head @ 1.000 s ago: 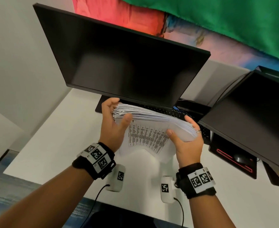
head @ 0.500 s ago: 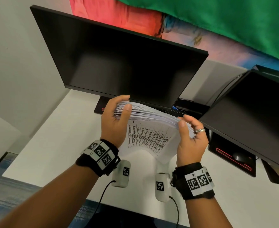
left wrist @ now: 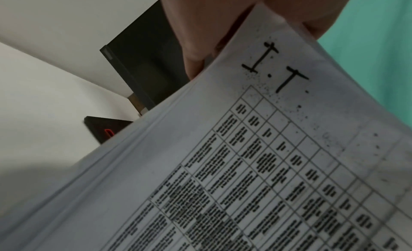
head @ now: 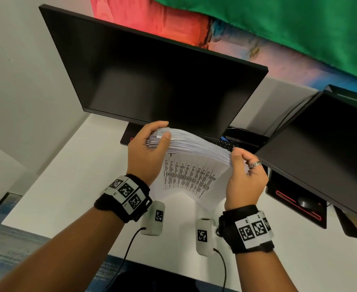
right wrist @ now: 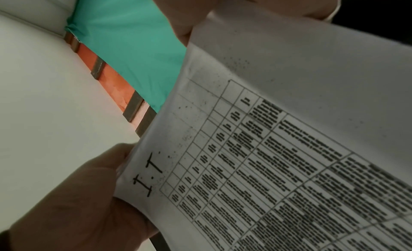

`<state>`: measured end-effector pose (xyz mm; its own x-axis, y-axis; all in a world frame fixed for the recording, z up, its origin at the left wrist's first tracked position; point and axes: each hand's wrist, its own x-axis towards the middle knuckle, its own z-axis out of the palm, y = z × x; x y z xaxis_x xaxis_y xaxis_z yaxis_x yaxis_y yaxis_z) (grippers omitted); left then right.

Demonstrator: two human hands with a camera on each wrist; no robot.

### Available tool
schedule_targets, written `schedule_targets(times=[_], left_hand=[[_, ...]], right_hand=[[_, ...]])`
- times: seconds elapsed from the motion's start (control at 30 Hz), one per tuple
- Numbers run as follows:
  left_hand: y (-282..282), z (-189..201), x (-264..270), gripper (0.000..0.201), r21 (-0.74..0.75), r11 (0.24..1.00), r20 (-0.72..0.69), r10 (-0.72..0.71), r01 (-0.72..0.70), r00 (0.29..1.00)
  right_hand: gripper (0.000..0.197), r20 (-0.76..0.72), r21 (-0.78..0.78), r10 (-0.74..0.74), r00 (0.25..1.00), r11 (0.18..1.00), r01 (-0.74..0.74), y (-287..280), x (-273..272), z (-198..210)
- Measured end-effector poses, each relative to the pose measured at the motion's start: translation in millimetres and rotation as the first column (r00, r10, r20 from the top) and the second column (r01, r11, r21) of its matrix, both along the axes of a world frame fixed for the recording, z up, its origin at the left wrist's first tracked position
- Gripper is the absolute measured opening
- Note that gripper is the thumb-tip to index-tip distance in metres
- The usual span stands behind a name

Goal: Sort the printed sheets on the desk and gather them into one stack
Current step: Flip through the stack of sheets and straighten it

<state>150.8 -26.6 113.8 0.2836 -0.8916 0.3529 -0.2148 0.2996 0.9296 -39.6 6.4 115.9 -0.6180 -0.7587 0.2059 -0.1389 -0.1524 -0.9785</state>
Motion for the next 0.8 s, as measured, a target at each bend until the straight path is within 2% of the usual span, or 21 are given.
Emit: schedule_targets(times=[0.1,0.17,0.27,0.33,0.4,0.5,0.63,0.73,0.8], left_hand=[[-3.3,-2.8,1.1,0.021,0.023,0.999,-0.027,0.033,-0.033,0.999],[-3.6,-3.6,0.1,0.022,0.032,0.999,-0.032,0.008,-0.007,0.999],[-4.5,-3.6,0.2,0.020,0.061,0.998,-0.011,0.032,-0.031,0.999],[-6.8,-1.1,1.7,0.022,0.076,0.997,-0.071,0.032,-0.026,0.997],[-5.8,2.3,3.1,0.022,0.074,0.996,-0.085,-0.045,0.051,0.995],[-1.0,2.9,7.5,0.029,0.054,0.992,0.001,-0.115,0.115,0.993],[-2.8,2.5,16.1,0.016,0.018,0.990,0.148,-0.142,0.141,0.979],[-7.6,2.2,16.2,0.013,0.025,0.996,0.101,-0.092,0.090,0.991],[-8.8,1.9,15.5,0.015,0.027,0.994,0.046,-0.107,0.105,0.993]], right_hand=[[0.021,0.052,0.012,-0.029,0.998,1.000,0.028,-0.6,0.6,0.0],[0.015,0.098,-0.005,-0.035,0.995,0.999,0.036,0.2,2.1,-0.5],[0.015,0.066,-0.013,-0.053,0.996,0.998,0.054,1.3,4.3,-1.4],[0.020,0.095,-0.021,-0.068,0.993,0.997,0.070,1.4,3.9,-3.7],[0.036,0.131,-0.043,-0.009,0.991,0.999,0.015,3.6,-0.8,-9.2],[0.057,0.136,0.003,0.164,0.977,0.986,-0.165,9.8,-8.4,-19.9],[0.061,0.161,0.058,0.214,0.963,0.973,-0.225,14.4,-13.6,-27.2],[0.063,0.147,0.049,0.194,0.970,0.978,-0.203,12.7,-14.8,-27.9],[0.064,0.142,0.037,0.196,0.970,0.978,-0.203,11.7,-13.9,-28.2]])
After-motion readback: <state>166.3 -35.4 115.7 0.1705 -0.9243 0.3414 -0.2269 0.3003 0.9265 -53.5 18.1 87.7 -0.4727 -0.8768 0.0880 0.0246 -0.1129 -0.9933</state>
